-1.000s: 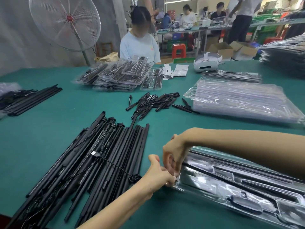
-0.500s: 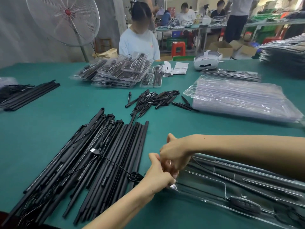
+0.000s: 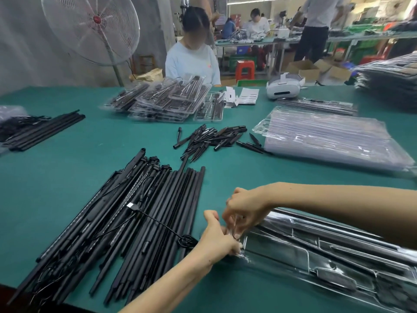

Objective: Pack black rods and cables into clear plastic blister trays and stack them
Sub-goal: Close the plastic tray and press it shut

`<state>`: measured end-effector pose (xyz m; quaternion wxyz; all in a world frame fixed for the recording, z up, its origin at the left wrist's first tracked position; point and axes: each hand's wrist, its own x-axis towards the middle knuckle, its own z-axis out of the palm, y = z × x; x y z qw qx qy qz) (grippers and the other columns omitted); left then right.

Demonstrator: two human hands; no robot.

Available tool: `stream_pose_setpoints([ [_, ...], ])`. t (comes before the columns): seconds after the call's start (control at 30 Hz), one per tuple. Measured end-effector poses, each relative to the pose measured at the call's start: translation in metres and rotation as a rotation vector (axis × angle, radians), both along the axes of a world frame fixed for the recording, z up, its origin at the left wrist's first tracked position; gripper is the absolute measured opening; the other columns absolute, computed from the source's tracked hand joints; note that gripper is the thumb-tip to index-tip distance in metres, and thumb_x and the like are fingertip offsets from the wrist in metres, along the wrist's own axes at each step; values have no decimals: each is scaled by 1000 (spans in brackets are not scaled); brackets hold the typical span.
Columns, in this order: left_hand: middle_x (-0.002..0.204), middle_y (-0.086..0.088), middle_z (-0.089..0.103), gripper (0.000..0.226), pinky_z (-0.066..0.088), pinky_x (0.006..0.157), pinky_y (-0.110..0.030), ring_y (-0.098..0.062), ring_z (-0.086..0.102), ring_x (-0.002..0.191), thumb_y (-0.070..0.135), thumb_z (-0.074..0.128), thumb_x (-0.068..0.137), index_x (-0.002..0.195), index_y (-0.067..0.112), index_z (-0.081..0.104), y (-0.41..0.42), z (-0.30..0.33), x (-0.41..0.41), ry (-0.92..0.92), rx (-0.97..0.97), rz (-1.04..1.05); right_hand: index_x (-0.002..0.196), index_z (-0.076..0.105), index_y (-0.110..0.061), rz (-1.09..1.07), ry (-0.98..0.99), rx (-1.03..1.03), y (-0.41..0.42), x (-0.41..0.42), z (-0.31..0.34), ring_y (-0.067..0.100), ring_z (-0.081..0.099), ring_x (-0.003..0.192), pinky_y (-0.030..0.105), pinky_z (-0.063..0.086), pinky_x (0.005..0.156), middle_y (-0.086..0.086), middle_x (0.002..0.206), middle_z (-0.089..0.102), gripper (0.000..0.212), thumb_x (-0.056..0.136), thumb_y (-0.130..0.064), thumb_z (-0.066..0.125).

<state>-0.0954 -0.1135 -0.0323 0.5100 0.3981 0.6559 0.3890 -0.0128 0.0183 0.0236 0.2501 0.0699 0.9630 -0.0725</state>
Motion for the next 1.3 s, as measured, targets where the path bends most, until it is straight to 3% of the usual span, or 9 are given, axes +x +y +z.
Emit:
stream_pose_setpoints([
  [0.07, 73, 1, 49, 66, 43, 62, -29, -15, 45, 66, 9, 58, 56, 107, 24, 18, 1, 0, 2, -3, 14, 26, 101, 64, -17, 33, 44, 78, -8, 7, -1, 18, 52, 102, 38, 24, 91, 3, 100, 68, 25, 88, -39, 64],
  [0.2, 72, 0, 50, 59, 42, 65, -34, -19, 43, 70, 0, 57, 65, 106, 21, 20, 0, -3, 7, 40, 50, 63, 100, 61, -14, 59, 102, 181, -20, 9, 0, 19, 48, 104, 40, 21, 90, 6, 98, 66, 17, 92, -28, 58],
  [0.37, 76, -1, 50, 55, 45, 69, -28, -15, 47, 70, 0, 61, 80, 108, 21, 19, -1, -1, 2, 36, 50, 13, 103, 65, -16, -64, 82, 23, -13, 8, 5, 18, 55, 104, 40, 22, 94, 1, 105, 70, 27, 87, -38, 67],
  [0.5, 72, 5, 54, 44, 42, 67, -23, -10, 50, 67, 19, 66, 82, 103, 19, 27, -2, 0, 1, 63, 39, -11, 109, 65, -12, -141, 139, -138, -7, 12, 5, 20, 61, 103, 33, 34, 95, 3, 108, 69, 27, 85, -24, 71],
  [0.6, 61, 10, 54, 26, 38, 58, -20, -6, 52, 60, 19, 66, 87, 97, 17, 42, 1, 3, 0, 105, -12, -29, 115, 59, -9, -288, 320, -340, -2, 23, 9, 20, 58, 108, 25, 41, 94, 4, 115, 58, 35, 84, -17, 73],
  [0.7, 59, 2, 59, 3, 35, 56, -27, -17, 52, 61, 11, 61, 88, 86, 11, 59, 10, 17, -2, 133, -96, -181, 118, 58, -10, -344, 539, -317, 8, 41, 16, 19, 49, 117, 28, 33, 106, 8, 123, 50, 31, 90, -22, 66],
  [0.9, 66, -8, 59, 25, 44, 52, -17, -14, 54, 54, -13, 52, 81, 68, 8, 56, 24, 31, -4, 57, -149, -238, 114, 58, -23, -439, 655, -319, -5, 91, 9, 8, 44, 121, 21, 29, 108, -2, 125, 47, 22, 93, -30, 60],
  [1.07, 64, -8, 59, 26, 31, 44, -18, -15, 49, 52, -12, 51, 79, 67, 10, 56, 26, 30, -5, 36, -170, -237, 119, 55, -27, -482, 623, -230, -28, 122, -11, 6, 35, 127, 22, 26, 110, -8, 132, 40, 25, 95, -34, 56],
  [1.3, 56, -4, 61, 24, 31, 38, -15, -9, 53, 45, -13, 46, 79, 74, 10, 50, 27, 29, -4, -3, -143, -156, 128, 47, -35, -498, 606, 4, -63, 140, -21, 0, 24, 133, 24, 17, 115, -17, 142, 30, 34, 97, -49, 42],
])
